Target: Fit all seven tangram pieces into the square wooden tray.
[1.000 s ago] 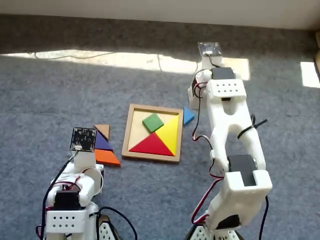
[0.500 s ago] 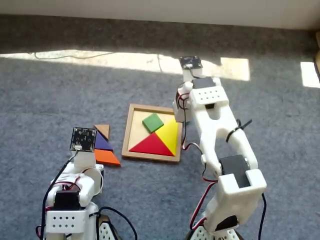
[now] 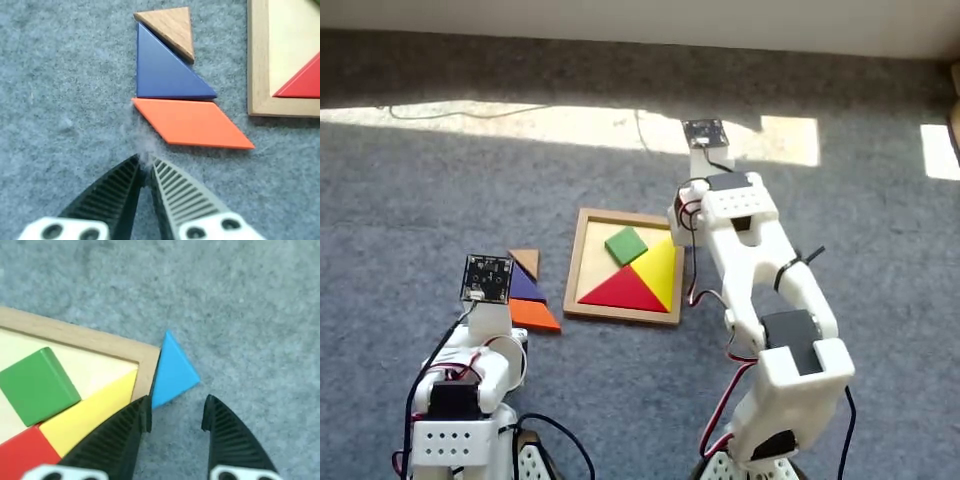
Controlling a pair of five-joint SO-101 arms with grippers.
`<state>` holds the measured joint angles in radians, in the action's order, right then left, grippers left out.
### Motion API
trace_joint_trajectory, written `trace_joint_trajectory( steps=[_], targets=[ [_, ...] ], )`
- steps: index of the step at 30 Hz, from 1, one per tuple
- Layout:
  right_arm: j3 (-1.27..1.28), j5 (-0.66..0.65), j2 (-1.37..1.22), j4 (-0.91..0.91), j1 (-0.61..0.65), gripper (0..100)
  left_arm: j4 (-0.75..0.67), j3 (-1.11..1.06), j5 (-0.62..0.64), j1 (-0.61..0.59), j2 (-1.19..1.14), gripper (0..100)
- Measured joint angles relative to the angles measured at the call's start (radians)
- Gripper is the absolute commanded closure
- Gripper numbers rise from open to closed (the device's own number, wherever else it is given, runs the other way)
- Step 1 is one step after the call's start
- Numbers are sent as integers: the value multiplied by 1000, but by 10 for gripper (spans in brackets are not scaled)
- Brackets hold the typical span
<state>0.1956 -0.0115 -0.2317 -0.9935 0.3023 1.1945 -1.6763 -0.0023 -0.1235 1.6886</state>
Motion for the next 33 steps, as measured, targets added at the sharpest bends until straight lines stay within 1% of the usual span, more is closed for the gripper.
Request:
trace_joint_trajectory(
  steps=[4, 7, 24, 33],
  targets=[
    [-2, 0, -49, 11, -17, 824, 0, 0, 0, 0, 0, 992],
    [-11, -32, -89, 14, -21, 824, 0, 0, 0, 0, 0, 992],
    [-43, -43, -100, -14, -20, 822, 0, 0, 0, 0, 0, 992],
    [-143, -28, -124, -21, -9, 821, 0, 0, 0, 0, 0, 992]
  ],
)
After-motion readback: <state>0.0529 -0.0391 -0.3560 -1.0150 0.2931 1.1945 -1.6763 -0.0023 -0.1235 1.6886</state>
